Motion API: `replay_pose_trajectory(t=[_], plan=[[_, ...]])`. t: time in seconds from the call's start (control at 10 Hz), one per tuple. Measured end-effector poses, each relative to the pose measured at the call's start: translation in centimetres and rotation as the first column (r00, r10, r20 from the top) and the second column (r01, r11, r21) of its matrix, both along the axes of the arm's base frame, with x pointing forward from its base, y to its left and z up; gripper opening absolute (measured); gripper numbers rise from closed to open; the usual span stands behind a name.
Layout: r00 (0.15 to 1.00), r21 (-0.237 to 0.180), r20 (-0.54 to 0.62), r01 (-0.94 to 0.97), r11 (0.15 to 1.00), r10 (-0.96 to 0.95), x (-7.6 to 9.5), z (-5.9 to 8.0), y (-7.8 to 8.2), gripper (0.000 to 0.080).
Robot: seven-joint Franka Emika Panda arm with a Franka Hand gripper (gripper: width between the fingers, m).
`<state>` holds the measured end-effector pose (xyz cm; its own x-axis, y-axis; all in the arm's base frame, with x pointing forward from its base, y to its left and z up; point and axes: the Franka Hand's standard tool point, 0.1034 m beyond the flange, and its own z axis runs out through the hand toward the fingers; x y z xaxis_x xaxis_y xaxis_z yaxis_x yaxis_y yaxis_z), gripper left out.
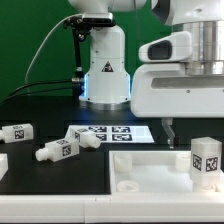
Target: Assemble square table
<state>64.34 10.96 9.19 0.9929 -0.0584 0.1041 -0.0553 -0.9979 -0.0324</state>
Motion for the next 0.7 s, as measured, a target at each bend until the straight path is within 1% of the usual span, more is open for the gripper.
replay_pose_trajectory(t=[0.1, 0.2, 0.4, 0.5, 0.6, 0.7], plan=[[0.991, -0.016, -0.001, -0.131, 0.991, 0.131, -0.16, -0.13, 0.48, 0.0649], [0.978, -0.026, -0.007, -0.209, 0.978, 0.209, -0.27, -0.33, 0.50, 0.0649], [0.983, -0.024, -0.007, -0.182, 0.983, 0.182, -0.26, -0.35, 0.42, 0.0649], [0.985, -0.023, -0.007, -0.175, 0.984, 0.175, -0.27, -0.37, 0.42, 0.0547], [0.989, -0.020, -0.007, -0.145, 0.989, 0.145, -0.28, -0.38, 0.42, 0.0413], [0.997, -0.011, -0.008, -0.074, 0.997, 0.074, -0.29, -0.39, 0.45, 0.0413]])
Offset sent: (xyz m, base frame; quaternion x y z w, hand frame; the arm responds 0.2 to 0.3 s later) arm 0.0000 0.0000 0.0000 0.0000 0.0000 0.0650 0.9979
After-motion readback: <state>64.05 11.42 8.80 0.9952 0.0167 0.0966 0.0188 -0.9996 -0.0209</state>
